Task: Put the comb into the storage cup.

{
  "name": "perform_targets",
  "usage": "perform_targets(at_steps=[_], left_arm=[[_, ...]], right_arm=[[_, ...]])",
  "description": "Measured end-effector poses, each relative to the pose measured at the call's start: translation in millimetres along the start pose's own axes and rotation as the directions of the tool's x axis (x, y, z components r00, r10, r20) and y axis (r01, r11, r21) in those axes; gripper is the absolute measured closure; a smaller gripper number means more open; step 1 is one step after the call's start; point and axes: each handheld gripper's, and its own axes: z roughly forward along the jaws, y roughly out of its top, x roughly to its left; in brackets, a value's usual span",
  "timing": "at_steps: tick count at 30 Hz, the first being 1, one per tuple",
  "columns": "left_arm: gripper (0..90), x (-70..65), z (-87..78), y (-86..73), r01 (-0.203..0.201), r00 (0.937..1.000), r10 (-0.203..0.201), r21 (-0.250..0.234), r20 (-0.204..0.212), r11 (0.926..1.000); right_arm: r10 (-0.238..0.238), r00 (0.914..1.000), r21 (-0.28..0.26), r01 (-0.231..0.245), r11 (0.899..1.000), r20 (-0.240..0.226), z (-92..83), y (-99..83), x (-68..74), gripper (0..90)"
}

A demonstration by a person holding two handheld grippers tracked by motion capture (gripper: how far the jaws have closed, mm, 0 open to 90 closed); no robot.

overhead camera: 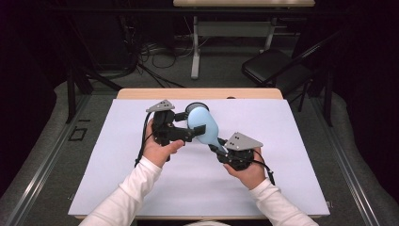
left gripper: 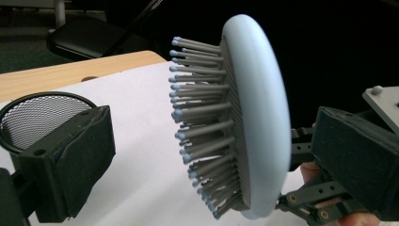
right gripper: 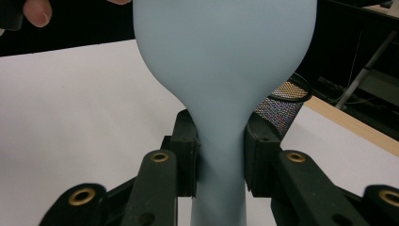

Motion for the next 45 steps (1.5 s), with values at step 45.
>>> perform_targets(at_steps=[45], left_arm=[[24.8,7.1,8.1,-3.5,0.141,0.9862,-0.135,-0.059,0.096,0.9883]], right_arm=[[-0.004,0.9999,-0.002,0.004,1.0,-0.013,1.1,-0.5,2.8,69.4]])
